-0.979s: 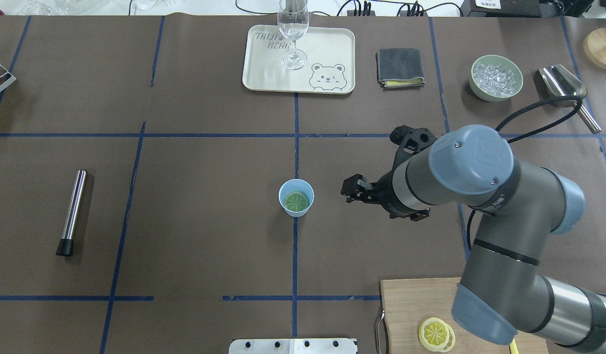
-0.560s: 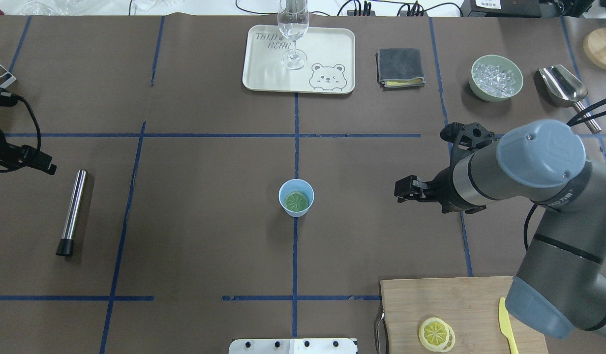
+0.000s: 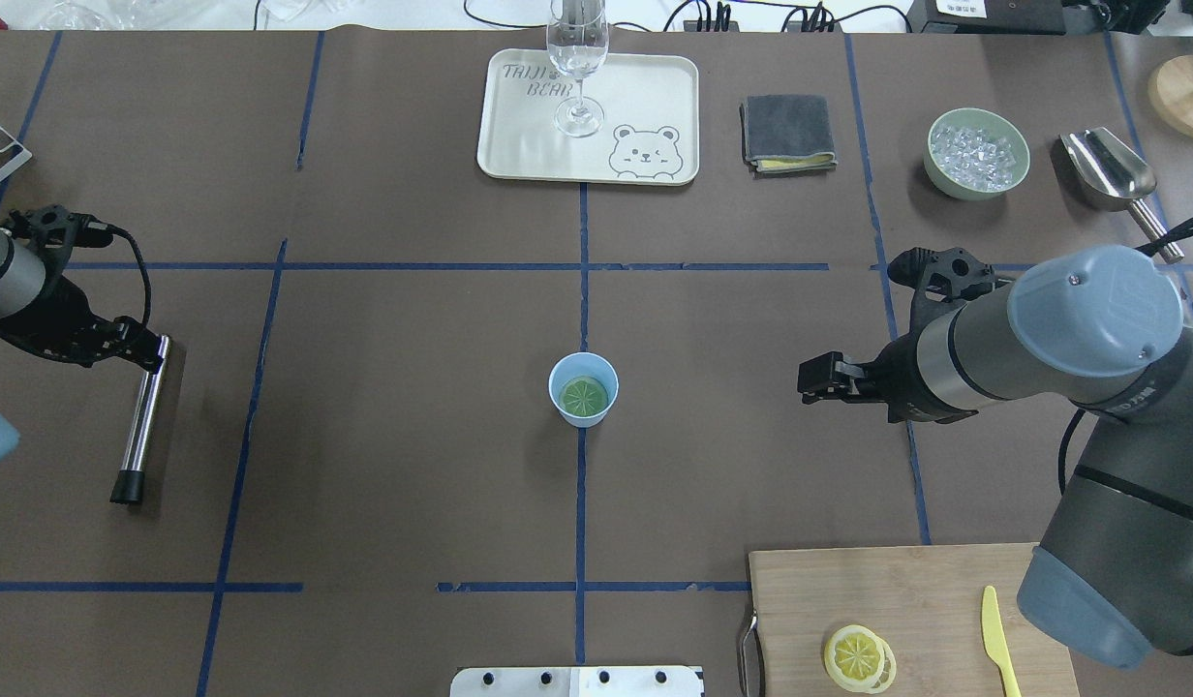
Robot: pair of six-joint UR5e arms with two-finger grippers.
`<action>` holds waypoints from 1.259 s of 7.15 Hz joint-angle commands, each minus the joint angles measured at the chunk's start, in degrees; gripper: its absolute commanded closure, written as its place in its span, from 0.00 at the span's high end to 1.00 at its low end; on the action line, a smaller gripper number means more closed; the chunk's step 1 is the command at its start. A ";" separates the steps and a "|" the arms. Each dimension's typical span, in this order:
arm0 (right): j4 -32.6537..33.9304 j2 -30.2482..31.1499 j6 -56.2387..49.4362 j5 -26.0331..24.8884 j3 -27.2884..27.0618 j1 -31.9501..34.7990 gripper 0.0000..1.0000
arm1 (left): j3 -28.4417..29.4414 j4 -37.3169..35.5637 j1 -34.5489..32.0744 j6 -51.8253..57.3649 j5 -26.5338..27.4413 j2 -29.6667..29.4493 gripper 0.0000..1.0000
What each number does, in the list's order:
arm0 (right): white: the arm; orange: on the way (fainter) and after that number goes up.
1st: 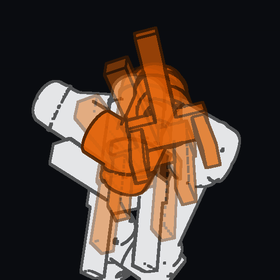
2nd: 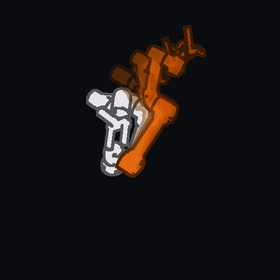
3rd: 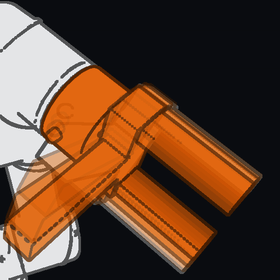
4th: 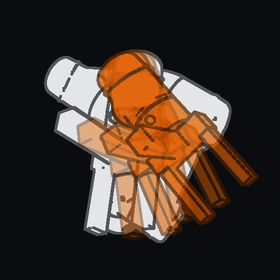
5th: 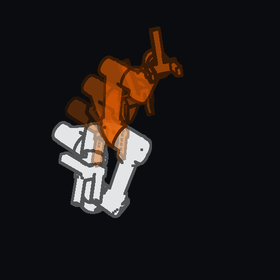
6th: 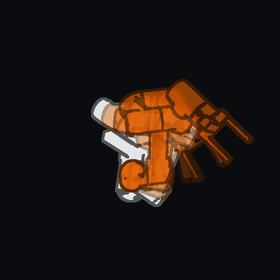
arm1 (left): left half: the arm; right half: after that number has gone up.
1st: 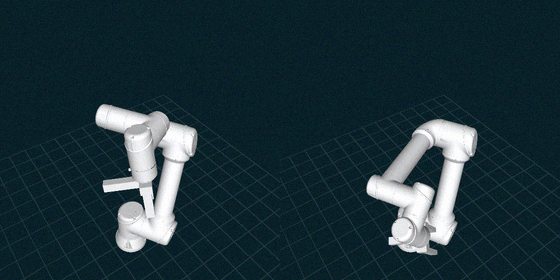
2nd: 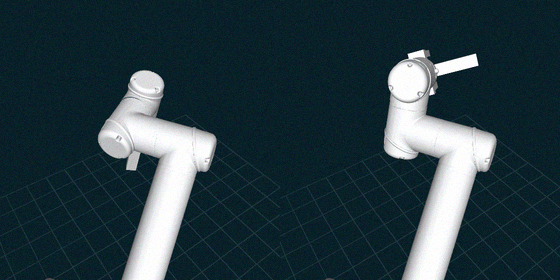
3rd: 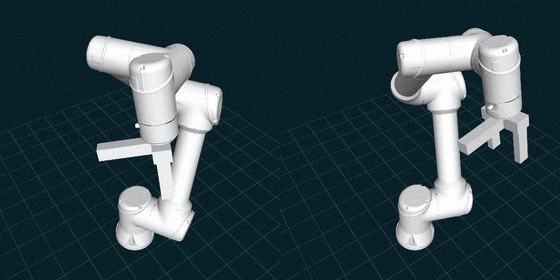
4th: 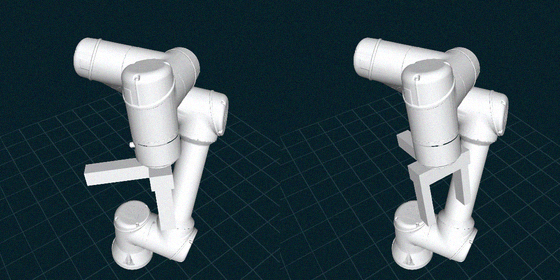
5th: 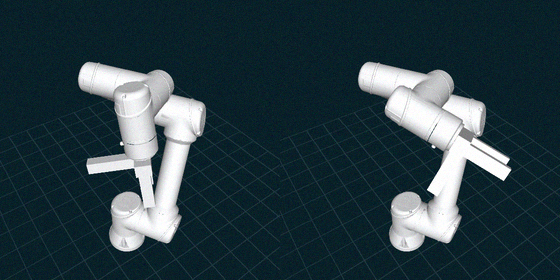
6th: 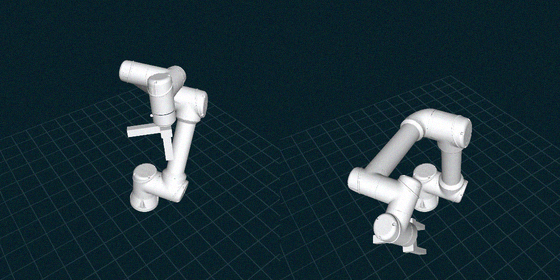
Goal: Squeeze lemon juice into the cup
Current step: 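Withdraw the right gripper while the left gripper reaches the steel muddler, then grasp the steel muddler upright with the left gripper and lift it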
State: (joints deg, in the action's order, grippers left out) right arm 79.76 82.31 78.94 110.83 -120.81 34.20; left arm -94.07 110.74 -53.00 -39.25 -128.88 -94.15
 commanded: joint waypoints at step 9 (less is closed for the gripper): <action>-0.04 -0.05 -0.01 0.27 0.31 -0.19 1.00 | 1.34 0.00 3.52 -0.12 2.85 -1.21 0.74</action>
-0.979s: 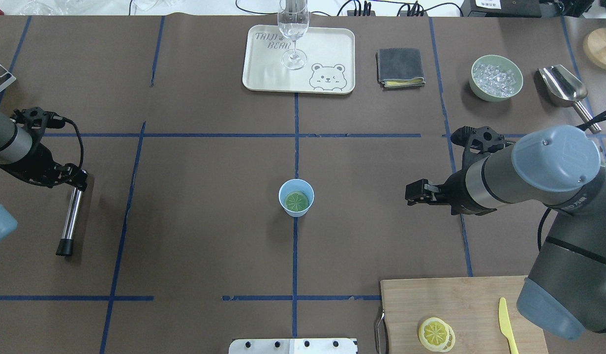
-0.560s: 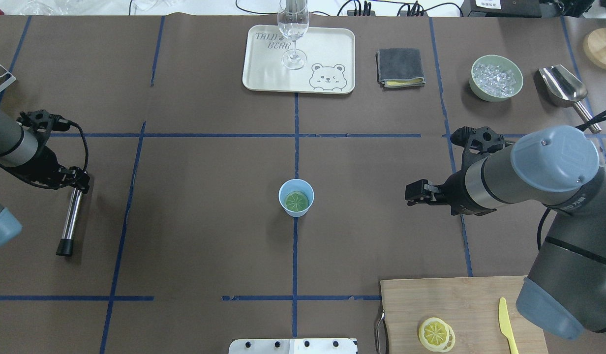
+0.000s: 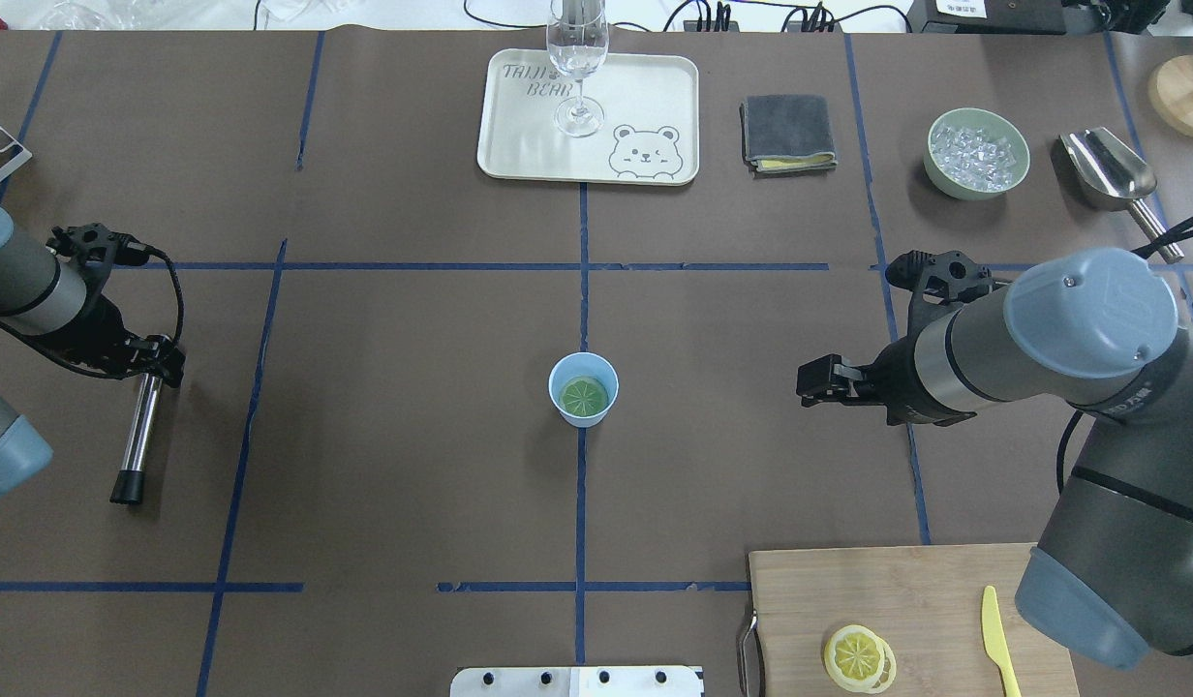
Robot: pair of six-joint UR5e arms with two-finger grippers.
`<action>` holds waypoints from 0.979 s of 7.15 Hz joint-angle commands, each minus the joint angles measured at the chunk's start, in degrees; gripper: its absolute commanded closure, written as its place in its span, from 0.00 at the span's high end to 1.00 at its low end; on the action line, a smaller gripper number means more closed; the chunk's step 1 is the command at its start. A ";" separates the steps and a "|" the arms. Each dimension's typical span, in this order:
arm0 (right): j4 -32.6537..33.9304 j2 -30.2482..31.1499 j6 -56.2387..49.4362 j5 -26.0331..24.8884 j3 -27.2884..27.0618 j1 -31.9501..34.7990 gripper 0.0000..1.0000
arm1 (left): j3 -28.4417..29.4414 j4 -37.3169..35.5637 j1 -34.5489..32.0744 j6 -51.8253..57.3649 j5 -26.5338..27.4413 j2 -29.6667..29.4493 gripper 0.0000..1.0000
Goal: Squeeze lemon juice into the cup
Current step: 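Grasp the steel muddler upright with the left gripper and lift it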
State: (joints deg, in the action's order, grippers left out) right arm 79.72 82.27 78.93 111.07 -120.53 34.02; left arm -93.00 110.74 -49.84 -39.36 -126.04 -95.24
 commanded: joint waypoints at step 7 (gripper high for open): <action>-0.09 -0.01 0.79 0.90 -0.76 0.00 1.00 | -5.49 -0.17 0.36 0.34 7.25 -0.38 0.00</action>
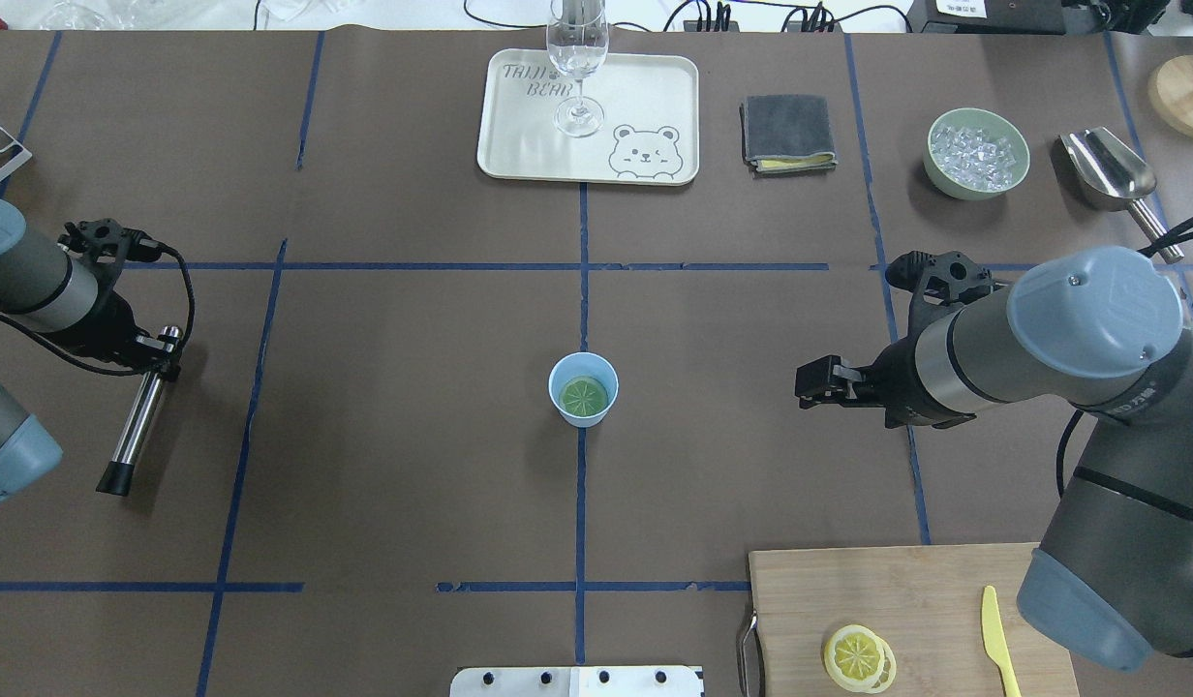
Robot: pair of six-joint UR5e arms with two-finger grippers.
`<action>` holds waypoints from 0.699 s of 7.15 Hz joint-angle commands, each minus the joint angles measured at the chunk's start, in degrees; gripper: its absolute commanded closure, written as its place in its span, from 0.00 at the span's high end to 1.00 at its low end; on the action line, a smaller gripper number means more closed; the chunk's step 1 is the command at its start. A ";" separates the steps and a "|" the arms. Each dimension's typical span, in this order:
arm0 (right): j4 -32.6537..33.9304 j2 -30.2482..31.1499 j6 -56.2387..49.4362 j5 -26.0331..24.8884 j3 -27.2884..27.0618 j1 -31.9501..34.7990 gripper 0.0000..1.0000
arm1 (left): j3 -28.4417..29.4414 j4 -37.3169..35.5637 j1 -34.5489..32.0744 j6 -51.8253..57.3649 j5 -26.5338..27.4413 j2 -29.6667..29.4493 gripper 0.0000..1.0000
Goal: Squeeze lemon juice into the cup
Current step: 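Grasp the steel muddler upright with the left gripper and lift it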
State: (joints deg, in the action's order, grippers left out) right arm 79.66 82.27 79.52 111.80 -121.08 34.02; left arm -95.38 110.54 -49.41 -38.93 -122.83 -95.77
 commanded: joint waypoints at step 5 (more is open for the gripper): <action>-0.03 0.17 0.28 0.17 -0.04 0.17 1.00 | -23.08 -1.20 1.76 -0.27 7.41 -4.91 0.00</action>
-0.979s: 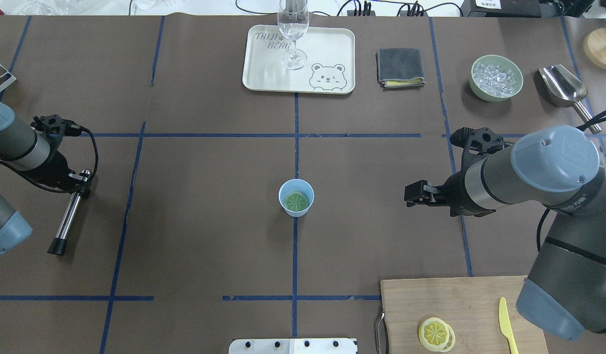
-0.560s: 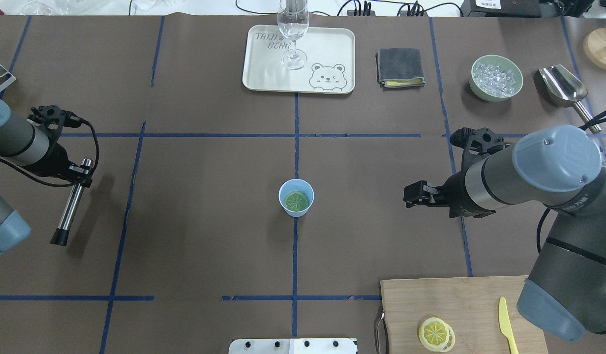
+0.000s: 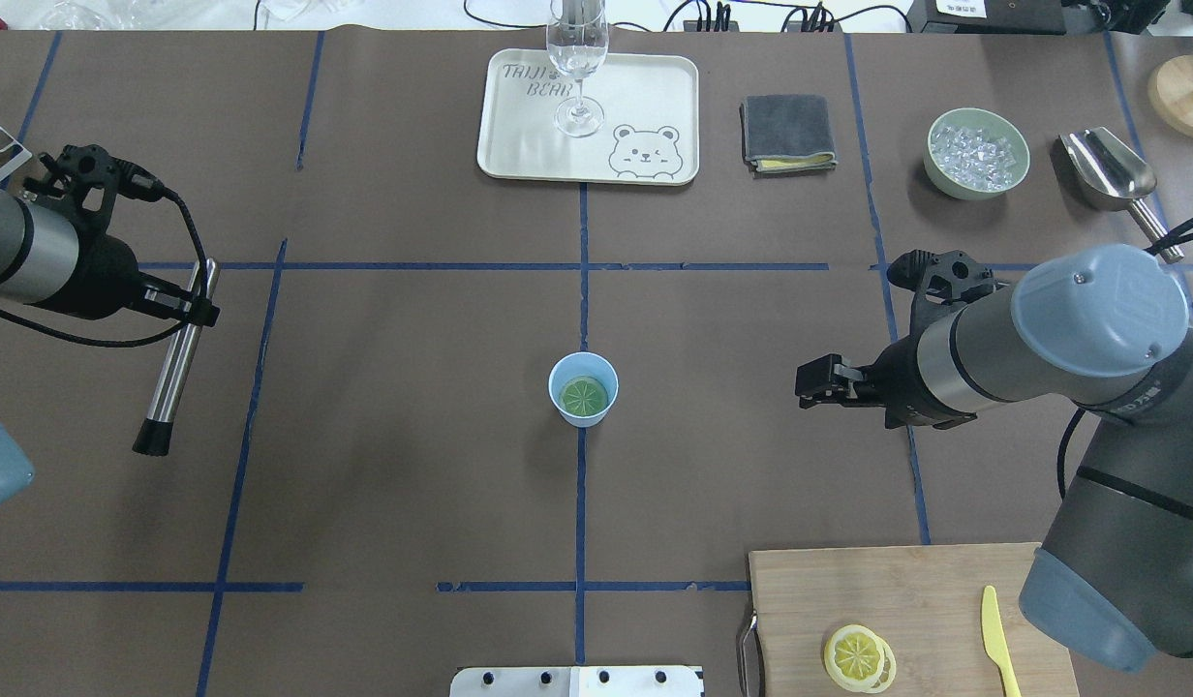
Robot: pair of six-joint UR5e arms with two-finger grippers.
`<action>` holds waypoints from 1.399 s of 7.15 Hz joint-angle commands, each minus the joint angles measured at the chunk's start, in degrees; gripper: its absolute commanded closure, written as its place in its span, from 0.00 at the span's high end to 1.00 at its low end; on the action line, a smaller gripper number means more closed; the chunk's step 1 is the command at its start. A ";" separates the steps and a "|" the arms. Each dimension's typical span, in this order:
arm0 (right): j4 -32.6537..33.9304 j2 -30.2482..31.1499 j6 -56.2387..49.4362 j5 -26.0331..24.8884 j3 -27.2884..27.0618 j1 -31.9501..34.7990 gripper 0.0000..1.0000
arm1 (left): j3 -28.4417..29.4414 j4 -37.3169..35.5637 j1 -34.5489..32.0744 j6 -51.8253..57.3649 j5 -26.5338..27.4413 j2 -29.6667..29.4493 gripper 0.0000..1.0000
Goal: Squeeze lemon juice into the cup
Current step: 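Carry the muddler with the left gripper over the blue cup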
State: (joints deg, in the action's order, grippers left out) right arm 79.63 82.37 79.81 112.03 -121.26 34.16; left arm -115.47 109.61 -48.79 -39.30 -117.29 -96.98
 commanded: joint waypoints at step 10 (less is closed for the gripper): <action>0.09 5.79 -15.72 3.88 0.49 12.74 1.00 | 8.95 32.68 26.91 0.72 52.42 -22.64 0.00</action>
State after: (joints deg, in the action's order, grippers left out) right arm 79.71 87.46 67.33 114.10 -120.78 43.81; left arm -107.01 140.24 -23.07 -38.67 -68.05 -119.55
